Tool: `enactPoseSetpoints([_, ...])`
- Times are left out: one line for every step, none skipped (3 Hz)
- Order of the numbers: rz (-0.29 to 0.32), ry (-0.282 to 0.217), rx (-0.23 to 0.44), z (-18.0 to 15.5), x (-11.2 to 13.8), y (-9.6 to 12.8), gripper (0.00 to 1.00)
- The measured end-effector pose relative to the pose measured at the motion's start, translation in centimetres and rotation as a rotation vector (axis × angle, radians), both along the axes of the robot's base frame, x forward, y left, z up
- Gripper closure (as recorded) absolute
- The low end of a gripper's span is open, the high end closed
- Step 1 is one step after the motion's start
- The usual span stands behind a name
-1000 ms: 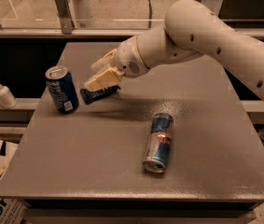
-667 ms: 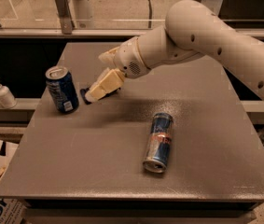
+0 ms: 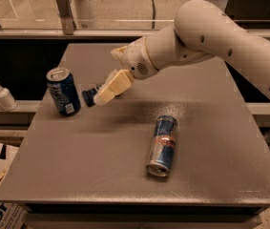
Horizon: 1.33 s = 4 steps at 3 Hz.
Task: Move rxbar blueberry near pepsi can
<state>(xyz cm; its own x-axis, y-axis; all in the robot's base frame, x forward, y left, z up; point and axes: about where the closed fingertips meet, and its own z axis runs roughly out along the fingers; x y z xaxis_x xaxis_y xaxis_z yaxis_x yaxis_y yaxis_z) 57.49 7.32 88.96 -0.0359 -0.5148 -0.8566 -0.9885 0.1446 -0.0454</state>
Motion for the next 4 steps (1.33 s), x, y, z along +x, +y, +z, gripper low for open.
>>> enactPoseSetpoints([-0.048,-0.020,-0.006,-0.3,1.3,-2.4,0.00])
enactPoseSetpoints([-0.102,-0.054,0.002,-0.4,2.8,-5.8,0.00])
enactPoseSetpoints([-0.136,-0.084,0.019,-0.9,3.4,-8.8,0.00])
enactPoseSetpoints([-0.154,-0.104,0.037,-1.4,3.5,-11.5,0.00])
